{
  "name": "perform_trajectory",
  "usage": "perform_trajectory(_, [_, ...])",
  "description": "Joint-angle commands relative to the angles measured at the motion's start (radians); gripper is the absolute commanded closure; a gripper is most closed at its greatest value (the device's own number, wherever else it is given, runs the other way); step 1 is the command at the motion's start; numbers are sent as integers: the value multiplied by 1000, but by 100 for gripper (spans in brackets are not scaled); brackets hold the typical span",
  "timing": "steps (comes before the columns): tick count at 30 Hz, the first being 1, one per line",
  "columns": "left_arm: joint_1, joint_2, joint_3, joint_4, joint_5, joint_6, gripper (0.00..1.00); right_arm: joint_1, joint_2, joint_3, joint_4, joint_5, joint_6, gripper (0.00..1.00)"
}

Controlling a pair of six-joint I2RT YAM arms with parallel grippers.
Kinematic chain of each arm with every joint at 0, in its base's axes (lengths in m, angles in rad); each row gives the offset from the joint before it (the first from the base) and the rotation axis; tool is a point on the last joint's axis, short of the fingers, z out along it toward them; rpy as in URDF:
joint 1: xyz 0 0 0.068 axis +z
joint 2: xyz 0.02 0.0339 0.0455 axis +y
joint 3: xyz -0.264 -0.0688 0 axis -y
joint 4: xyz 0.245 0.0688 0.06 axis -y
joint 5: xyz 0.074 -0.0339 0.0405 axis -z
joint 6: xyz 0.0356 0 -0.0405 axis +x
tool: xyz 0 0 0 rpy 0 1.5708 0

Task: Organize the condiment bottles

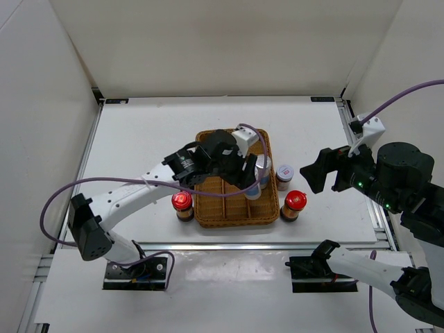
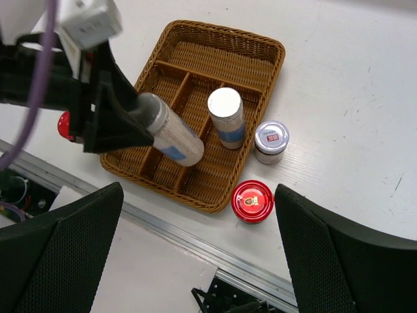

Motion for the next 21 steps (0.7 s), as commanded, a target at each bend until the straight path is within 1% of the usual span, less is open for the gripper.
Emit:
perform_trajectory(1, [-38, 20, 40, 107, -16, -14, 89, 1, -2, 11, 8, 20, 12, 0])
perform_trajectory(6, [-84, 92, 51, 116, -35, -24, 89, 1, -20, 11, -10, 39, 12, 0])
perform_trajectory(11, [-84, 184, 95, 126, -45, -58, 89, 1, -30, -10, -10, 39, 22, 0])
perform_trajectory(16, [-84, 244, 124, 126, -45, -67, 81, 1, -40, -10, -19, 39, 31, 0])
perform_trajectory(17, [-84, 254, 135, 126, -45, -67, 74, 1, -40, -10, -19, 39, 31, 0])
perform_trajectory(19, [-84, 254, 146, 116, -45, -67, 64, 1, -51, -19, -28, 39, 41, 0])
perform_trajectory(20, [-84, 265, 155, 107, -45, -77, 55, 1, -51, -19, -28, 39, 41, 0])
perform_trajectory(21, [-84, 265, 155, 107, -45, -77, 50, 1, -51, -30, -28, 39, 41, 0])
